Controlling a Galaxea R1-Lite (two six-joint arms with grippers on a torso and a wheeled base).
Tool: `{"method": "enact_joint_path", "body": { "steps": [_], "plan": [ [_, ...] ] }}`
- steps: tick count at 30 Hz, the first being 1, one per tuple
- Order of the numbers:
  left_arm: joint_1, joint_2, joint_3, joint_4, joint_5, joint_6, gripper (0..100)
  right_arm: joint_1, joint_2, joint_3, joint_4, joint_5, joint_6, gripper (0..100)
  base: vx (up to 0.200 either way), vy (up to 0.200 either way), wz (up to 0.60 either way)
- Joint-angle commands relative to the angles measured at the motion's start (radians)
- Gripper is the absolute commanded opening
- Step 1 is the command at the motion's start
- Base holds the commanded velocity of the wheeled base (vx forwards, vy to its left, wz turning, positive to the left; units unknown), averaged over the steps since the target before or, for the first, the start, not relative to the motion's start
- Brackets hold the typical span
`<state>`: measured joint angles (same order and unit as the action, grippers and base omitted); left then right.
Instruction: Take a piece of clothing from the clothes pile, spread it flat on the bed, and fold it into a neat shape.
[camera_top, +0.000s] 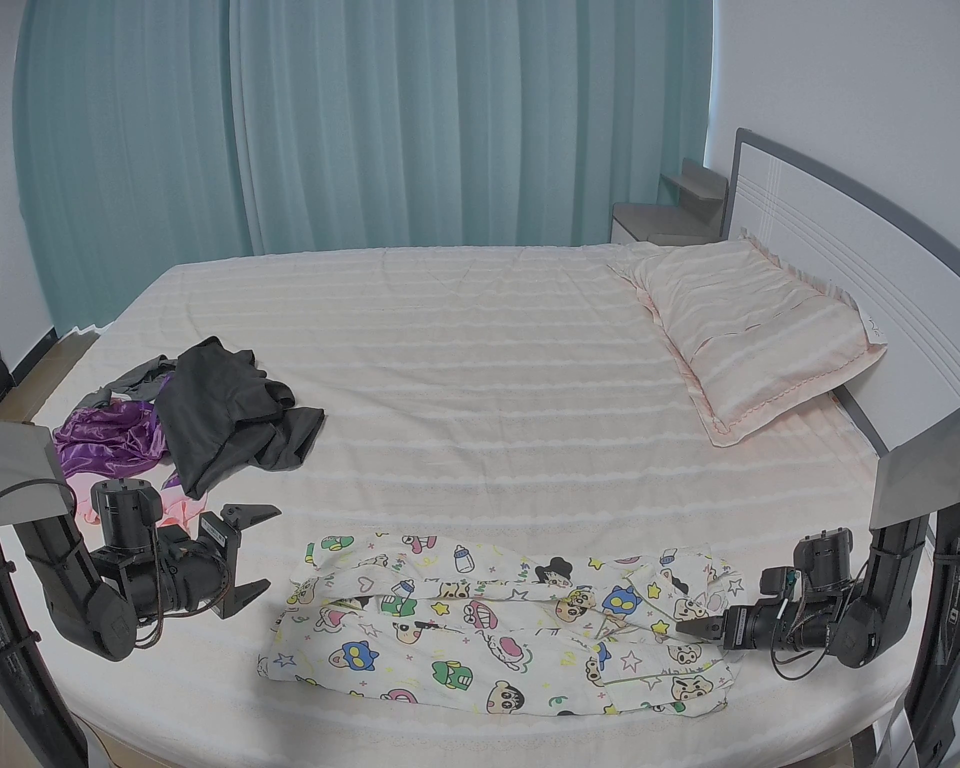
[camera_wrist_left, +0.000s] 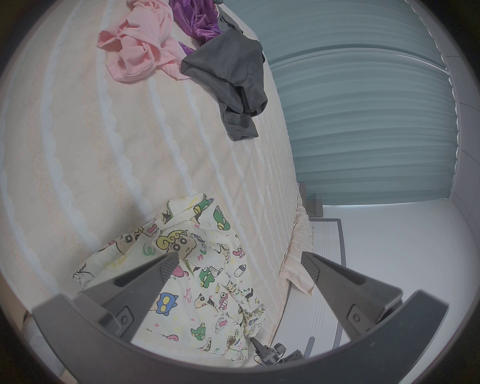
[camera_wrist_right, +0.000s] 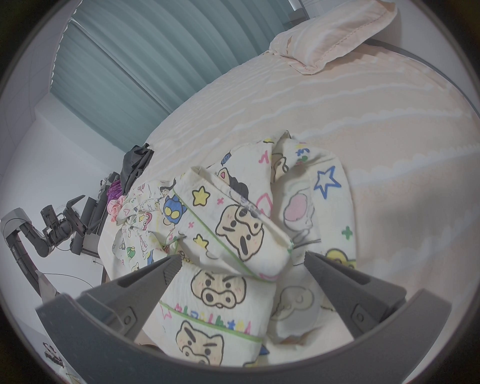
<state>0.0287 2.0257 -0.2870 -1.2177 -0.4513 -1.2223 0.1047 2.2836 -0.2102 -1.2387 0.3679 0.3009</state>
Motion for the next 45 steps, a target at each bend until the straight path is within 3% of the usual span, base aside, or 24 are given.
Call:
{"method": "enact_joint_path", "body": {
  "steps": [1,7,18,30,37,45],
  "plan": [
    [0.002,0.005,-0.001,0.000,0.000,0.000,100,0.003,0.034,-0.038,-0.001,-0.007,0.003,0,0.000,0.000,0.00],
    [0.002,0.005,-0.001,0.000,0.000,0.000,100,-0.005,0.036,-0.024,-0.022,-0.017,0.000,0,0.000,0.000,0.00],
    [0.002,0.005,0.000,0.000,0.000,-0.002,100,0.004,0.031,0.160,-0.332,-0.044,-0.011,0,0.000,0.000,0.00],
    [0.002,0.005,0.000,0.000,0.002,-0.002,100,0.047,-0.075,0.112,-0.329,-0.043,-0.025,0,0.000,0.000,0.00],
    [0.002,0.005,0.000,0.000,0.003,-0.002,100,0.044,-0.049,-0.021,-0.326,-0.044,-0.026,0,0.000,0.000,0.00],
    [0.002,0.005,0.000,0.000,0.003,-0.002,100,0.033,-0.078,-0.129,-0.203,-0.044,-0.026,0,0.000,0.000,0.00]
  ]
}}
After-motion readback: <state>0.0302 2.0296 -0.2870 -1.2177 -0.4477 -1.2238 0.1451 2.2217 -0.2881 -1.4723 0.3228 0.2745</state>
